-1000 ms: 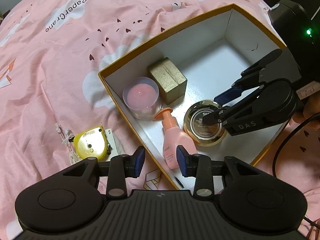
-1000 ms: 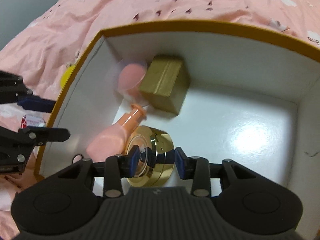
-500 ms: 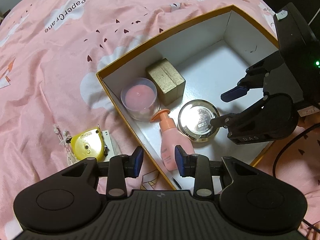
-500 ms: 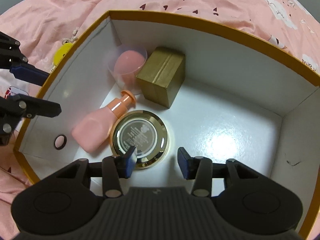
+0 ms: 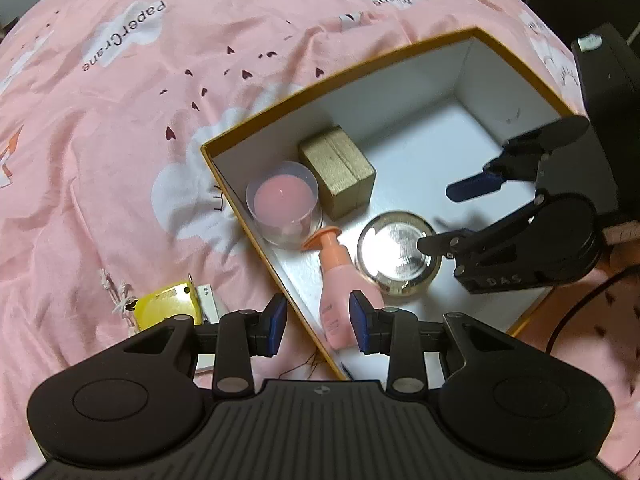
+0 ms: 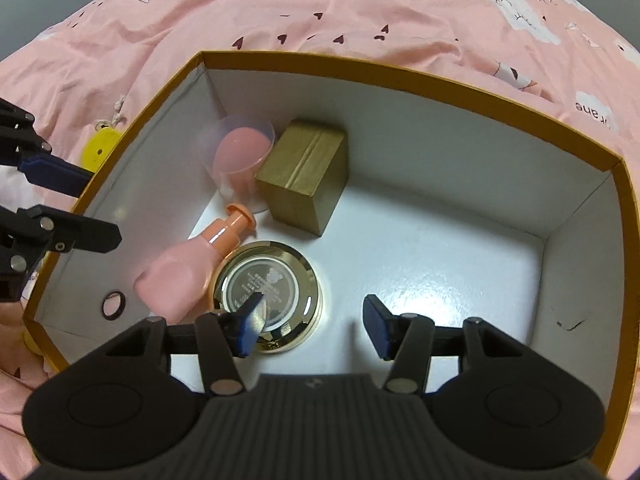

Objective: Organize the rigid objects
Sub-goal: 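Move the right tool to the yellow tape measure and close on it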

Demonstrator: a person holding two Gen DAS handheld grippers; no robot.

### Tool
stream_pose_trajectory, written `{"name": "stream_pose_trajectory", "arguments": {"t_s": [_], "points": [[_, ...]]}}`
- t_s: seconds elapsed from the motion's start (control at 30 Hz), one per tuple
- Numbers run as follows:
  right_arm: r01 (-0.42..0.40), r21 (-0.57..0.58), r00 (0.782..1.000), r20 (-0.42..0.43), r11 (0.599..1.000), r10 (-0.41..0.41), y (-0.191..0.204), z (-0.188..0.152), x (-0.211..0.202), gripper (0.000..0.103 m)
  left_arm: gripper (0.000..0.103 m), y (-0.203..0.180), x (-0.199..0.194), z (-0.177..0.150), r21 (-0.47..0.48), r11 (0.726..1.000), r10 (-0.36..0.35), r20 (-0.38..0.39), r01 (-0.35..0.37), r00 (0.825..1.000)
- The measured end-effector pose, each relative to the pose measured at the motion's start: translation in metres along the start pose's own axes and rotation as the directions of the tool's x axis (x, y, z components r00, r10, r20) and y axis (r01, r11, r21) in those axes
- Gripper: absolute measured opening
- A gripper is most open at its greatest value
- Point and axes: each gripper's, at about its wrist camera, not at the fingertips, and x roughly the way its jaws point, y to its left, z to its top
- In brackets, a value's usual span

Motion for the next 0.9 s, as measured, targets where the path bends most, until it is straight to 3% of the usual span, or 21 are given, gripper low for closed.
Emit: {"name": "stream_pose_trajectory", "arguments": {"t_s": [0.13,0.27,0.4,0.53,0.7,0.9], "points": [[-0.024,-0.017,1.0,0.018,1.0,0.025,0.006,-0.004,-0.008,0.054,0.039,0.007,-0.006,-0.007,-0.016,0.999,-0.032,-0.005,0.032,0.999],[-0.087,-0.039,0.991,0.096,0.995,0.09,0.017,-0.006,-0.033,0.054,0.044,0.017,-0.026,-0.018,-0.031,0.999,-0.037,0.032,0.038,0.999],[-0.142,-0.102,0.975,0.158,0.985,0.157,0.04,-0.003,-0.054,0.054,0.053,0.038,-0.048,-0.028,-0.068,0.998,-0.006,0.088,0.012,0.996],[-0.175,-0.191,0.957,0.199,0.966,0.212,0.067,0.008,-0.068,0.054,0.054,0.065,-0.06,-0.044,-0.112,0.993,0.042,0.106,-0.031,0.993],[-0.18,-0.301,0.945,0.212,0.936,0.25,0.101,0.027,-0.072,0.053,0.059,0.087,-0.064,-0.064,-0.122,0.991,0.064,0.124,-0.049,0.99],[-0.154,-0.464,0.95,0.172,0.872,0.259,0.142,0.049,-0.056,0.052,0.06,0.105,-0.05,-0.079,-0.104,0.994,0.052,0.1,-0.041,0.994]]}}
